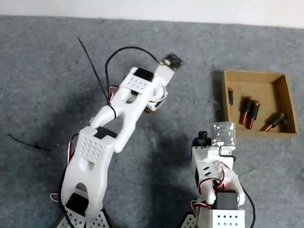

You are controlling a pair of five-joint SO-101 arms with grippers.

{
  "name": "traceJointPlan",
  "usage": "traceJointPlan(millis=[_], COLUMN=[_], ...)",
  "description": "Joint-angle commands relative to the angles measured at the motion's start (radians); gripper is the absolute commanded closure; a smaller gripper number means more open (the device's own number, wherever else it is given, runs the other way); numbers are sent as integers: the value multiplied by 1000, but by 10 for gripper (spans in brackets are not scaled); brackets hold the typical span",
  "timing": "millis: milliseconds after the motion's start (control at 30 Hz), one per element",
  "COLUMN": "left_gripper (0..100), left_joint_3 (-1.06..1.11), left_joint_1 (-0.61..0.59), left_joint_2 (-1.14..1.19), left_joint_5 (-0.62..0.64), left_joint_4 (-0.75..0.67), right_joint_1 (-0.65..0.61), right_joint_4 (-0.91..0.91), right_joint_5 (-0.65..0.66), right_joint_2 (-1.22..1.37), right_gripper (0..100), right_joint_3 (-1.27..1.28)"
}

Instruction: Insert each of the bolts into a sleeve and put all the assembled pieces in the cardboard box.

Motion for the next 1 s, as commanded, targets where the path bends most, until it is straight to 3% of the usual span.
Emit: traceJointPlan(millis=[0, 200, 467, 733, 967], left_gripper=[1000, 996, 996, 996, 996], left_joint_3=[-16, -10, 10, 452, 737], left_joint_1=[-18, -7, -41, -236, -337], left_joint_2=[12, -113, -486, -728, -918], left_joint_5=[-41, -80, -580, -964, -1083], left_joint_4=[87, 215, 580, 589, 519], right_joint_1=[1, 1, 1, 2, 2], right_joint_4=[-33, -35, -35, -35, -35], right_joint_5=[9, 9, 9, 9, 9], right_joint_2=[-12, -12, -12, -12, -12], right_gripper=[994, 994, 994, 994, 994], right_joint_3=[-8, -8, -8, -8, -8])
